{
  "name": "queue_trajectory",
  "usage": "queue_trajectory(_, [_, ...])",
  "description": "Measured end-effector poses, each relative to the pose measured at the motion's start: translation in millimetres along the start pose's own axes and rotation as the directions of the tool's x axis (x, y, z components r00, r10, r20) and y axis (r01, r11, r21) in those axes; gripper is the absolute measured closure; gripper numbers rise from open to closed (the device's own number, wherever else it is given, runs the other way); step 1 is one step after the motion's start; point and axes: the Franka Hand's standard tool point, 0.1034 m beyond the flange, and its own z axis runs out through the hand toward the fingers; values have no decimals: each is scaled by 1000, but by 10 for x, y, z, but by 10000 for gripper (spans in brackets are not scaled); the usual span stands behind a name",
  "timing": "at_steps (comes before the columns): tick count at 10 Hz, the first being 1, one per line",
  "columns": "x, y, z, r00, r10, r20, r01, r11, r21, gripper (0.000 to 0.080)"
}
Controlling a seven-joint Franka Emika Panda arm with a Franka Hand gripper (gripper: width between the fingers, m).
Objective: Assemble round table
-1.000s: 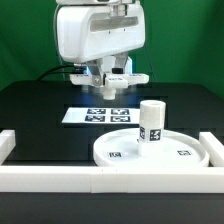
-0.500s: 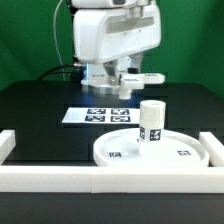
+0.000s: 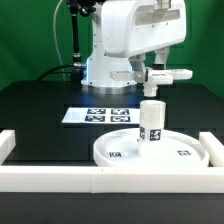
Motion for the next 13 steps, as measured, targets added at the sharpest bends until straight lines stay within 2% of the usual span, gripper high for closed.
queue_trajectory(2, [5,-27,27,1000,-4,-2,4,1000,-2,357])
queue_trajectory(7, [-19,-92,127,1000,-6,8,5,1000,13,357])
queue_trajectory(13, [-3,-64,143,1000,-5,8,5,1000,14,356])
